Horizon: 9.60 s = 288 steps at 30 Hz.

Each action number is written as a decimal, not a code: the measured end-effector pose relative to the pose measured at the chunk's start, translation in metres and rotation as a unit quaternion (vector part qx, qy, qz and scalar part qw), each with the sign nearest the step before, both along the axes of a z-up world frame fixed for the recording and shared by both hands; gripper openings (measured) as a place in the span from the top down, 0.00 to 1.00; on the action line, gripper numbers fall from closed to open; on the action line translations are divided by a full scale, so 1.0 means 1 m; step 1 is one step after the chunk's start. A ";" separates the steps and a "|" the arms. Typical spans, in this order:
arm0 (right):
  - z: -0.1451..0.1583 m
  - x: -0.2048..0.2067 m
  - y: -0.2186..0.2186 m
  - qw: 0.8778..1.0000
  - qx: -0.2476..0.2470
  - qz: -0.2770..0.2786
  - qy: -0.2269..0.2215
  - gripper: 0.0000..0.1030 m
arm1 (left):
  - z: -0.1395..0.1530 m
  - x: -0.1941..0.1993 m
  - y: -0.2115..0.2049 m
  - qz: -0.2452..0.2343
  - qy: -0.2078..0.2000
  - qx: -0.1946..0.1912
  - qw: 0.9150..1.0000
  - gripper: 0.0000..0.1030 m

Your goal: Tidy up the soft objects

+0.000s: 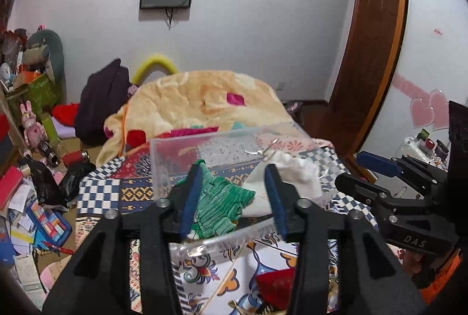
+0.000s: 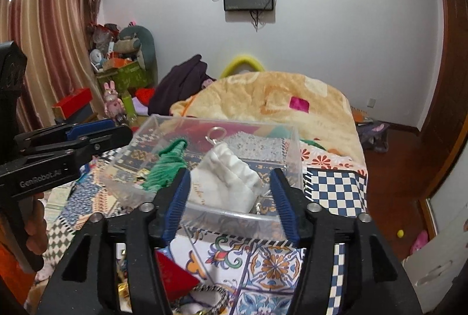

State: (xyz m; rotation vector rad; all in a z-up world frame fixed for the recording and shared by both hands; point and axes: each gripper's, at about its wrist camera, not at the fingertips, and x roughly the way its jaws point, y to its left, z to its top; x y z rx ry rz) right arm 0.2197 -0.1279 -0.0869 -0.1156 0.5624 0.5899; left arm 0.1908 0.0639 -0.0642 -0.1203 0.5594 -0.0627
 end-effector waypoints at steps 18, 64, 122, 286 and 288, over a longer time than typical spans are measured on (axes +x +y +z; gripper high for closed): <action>-0.020 -0.050 0.008 0.998 0.023 0.047 0.041 0.28 | -0.021 -0.089 0.015 0.044 0.010 0.026 0.999 0.15; -0.038 -0.058 0.002 0.998 0.018 0.033 0.053 0.69 | -0.067 -0.095 0.015 0.046 0.052 -0.026 0.997 0.68; -0.006 -0.005 0.024 0.999 0.017 0.031 0.019 0.41 | -0.025 -0.010 0.016 0.015 0.029 -0.029 0.999 0.47; -0.063 -0.024 -0.039 0.998 -0.018 -0.025 0.060 0.89 | 0.005 -0.017 -0.007 0.031 -0.047 0.021 0.998 0.11; -0.044 -0.016 -0.038 0.999 -0.005 -0.029 0.034 0.89 | 0.009 -0.022 -0.006 0.034 -0.056 0.018 0.998 0.10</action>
